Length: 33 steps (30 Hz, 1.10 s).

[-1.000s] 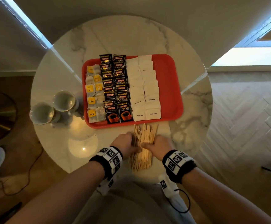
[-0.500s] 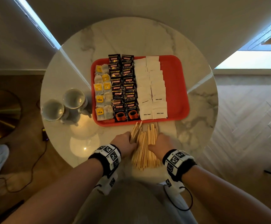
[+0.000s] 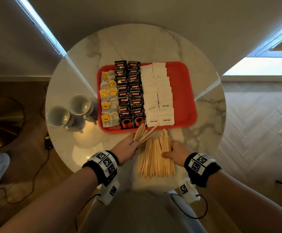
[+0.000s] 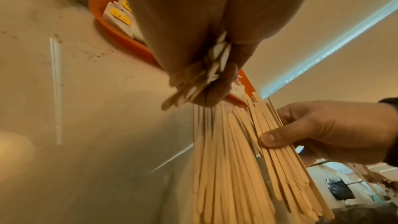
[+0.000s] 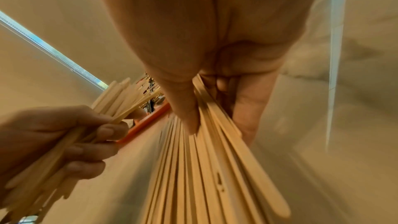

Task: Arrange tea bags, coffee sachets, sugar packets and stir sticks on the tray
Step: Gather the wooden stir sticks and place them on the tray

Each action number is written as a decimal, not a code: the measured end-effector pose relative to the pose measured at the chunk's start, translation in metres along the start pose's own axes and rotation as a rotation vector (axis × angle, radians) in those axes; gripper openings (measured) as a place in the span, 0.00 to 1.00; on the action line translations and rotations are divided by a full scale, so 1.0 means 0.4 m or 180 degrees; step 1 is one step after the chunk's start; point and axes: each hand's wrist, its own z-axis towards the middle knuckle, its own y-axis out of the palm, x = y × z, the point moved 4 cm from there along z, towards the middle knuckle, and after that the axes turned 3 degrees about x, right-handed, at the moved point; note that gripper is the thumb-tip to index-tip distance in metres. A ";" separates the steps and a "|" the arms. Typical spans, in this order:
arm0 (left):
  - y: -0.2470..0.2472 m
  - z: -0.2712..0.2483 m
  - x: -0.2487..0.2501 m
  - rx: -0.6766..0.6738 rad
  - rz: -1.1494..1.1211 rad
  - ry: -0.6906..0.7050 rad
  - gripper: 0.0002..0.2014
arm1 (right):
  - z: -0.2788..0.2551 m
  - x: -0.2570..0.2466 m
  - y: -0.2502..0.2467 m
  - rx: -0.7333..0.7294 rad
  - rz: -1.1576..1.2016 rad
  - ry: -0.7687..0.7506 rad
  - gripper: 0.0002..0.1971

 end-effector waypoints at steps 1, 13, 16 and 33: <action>-0.001 0.003 0.007 -0.0037 0.0017 0.0064 0.10 | -0.009 -0.005 -0.006 -0.0043 0.0131 -0.0056 0.12; 0.042 0.009 0.132 -0.0338 -0.1662 0.0106 0.13 | -0.068 -0.168 -0.123 0.0131 0.1260 -0.0964 0.12; 0.050 0.006 0.167 -0.0361 -0.2026 0.0193 0.18 | -0.060 -0.205 -0.149 0.0166 0.1579 -0.1001 0.11; 0.000 0.047 0.205 -0.0041 -0.0435 0.1130 0.18 | -0.038 -0.261 -0.201 0.0663 0.0395 -0.1268 0.25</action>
